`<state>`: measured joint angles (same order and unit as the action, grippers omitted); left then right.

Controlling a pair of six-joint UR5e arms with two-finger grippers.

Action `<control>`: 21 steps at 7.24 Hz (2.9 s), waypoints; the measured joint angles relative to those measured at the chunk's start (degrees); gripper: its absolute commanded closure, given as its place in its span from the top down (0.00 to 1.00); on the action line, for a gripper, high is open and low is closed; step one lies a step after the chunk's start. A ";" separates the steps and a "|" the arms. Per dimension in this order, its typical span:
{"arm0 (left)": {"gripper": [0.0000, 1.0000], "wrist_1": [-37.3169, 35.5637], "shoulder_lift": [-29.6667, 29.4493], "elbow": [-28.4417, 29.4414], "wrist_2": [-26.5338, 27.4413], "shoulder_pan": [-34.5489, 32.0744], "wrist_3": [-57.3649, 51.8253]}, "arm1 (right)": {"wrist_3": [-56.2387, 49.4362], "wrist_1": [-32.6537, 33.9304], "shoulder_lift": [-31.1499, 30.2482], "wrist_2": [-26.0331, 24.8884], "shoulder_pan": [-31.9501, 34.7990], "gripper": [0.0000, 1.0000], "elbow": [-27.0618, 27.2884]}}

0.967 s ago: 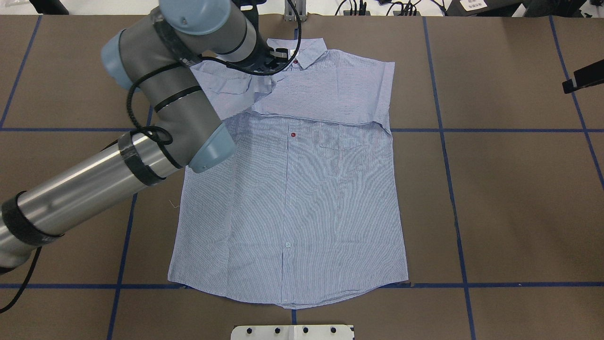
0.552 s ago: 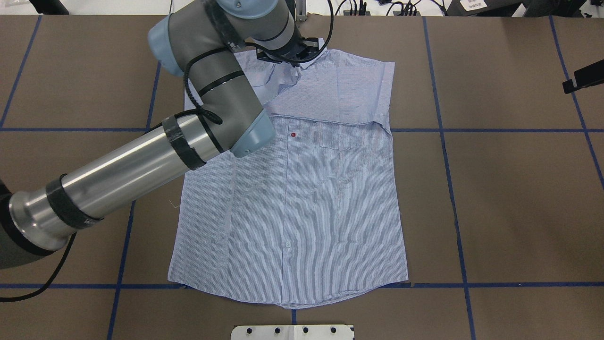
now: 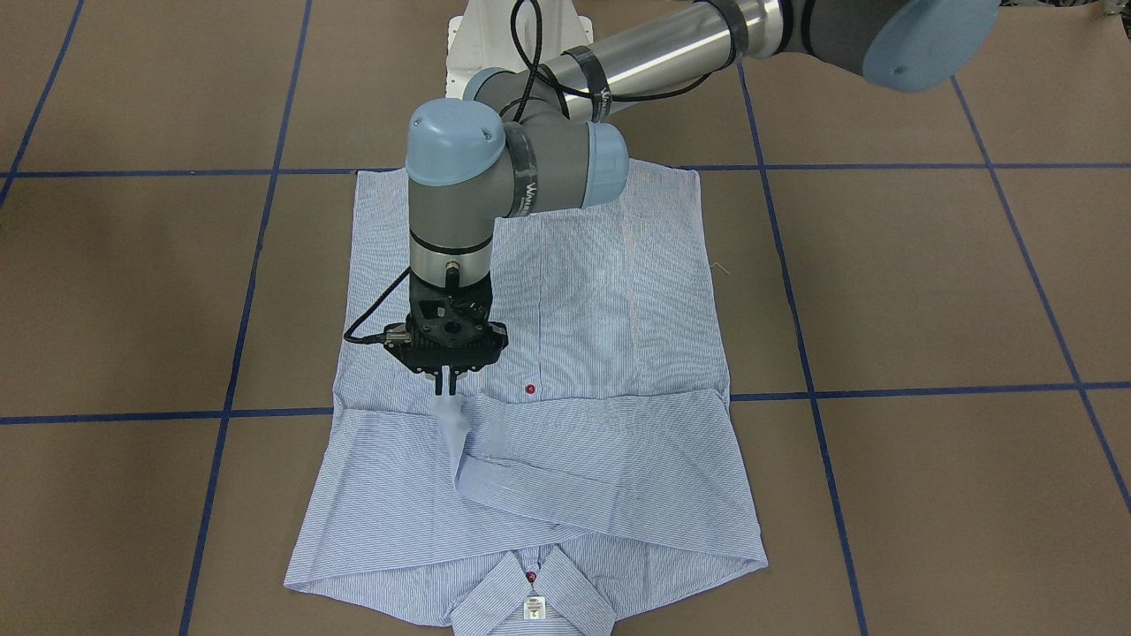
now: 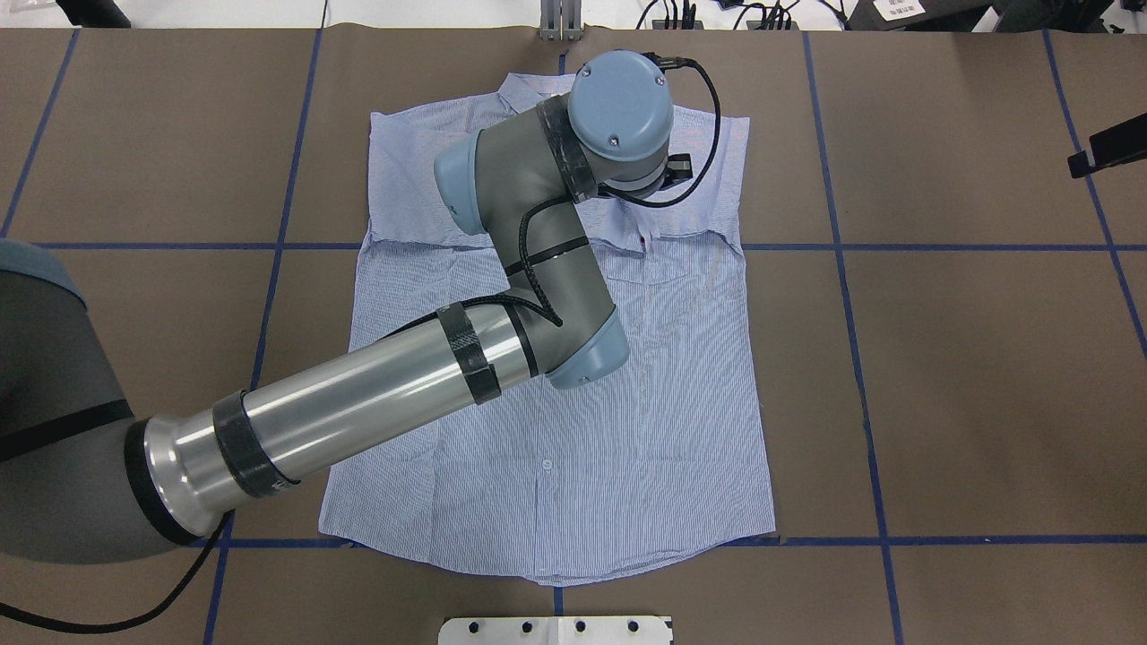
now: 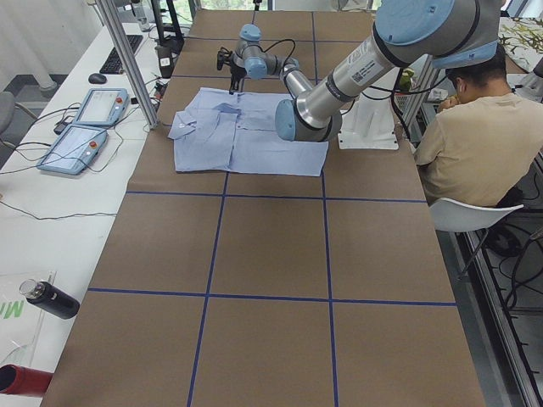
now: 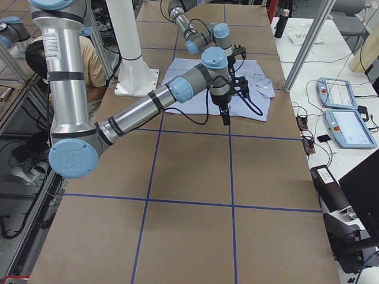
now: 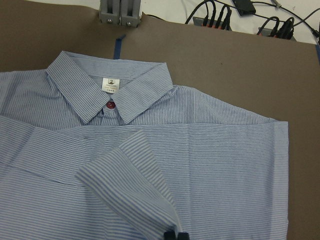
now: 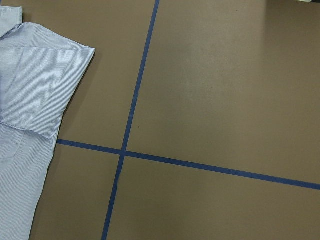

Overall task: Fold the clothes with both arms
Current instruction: 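Release the sleeve and withdraw the left gripper from the shirt, then lower both grippers to the shirt hem corners nearest the robot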

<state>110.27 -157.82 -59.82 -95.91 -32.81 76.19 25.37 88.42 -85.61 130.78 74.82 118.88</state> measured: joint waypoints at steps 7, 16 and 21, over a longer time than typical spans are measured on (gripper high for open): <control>1.00 -8.03 15.31 -26.85 -0.31 1.64 -8.03 | 23.41 -8.37 0.81 -5.98 -9.03 1.00 2.86; 1.00 9.52 68.11 -63.59 4.78 9.85 -5.18 | 72.98 0.65 -1.42 -59.60 -68.36 1.00 17.68; 0.66 10.86 69.83 -57.35 13.30 21.75 6.81 | 73.77 0.53 -1.77 -61.28 -69.54 1.00 17.79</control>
<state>121.13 -87.98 -117.17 -82.61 -11.06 83.00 99.14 88.95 -87.38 69.50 5.28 136.67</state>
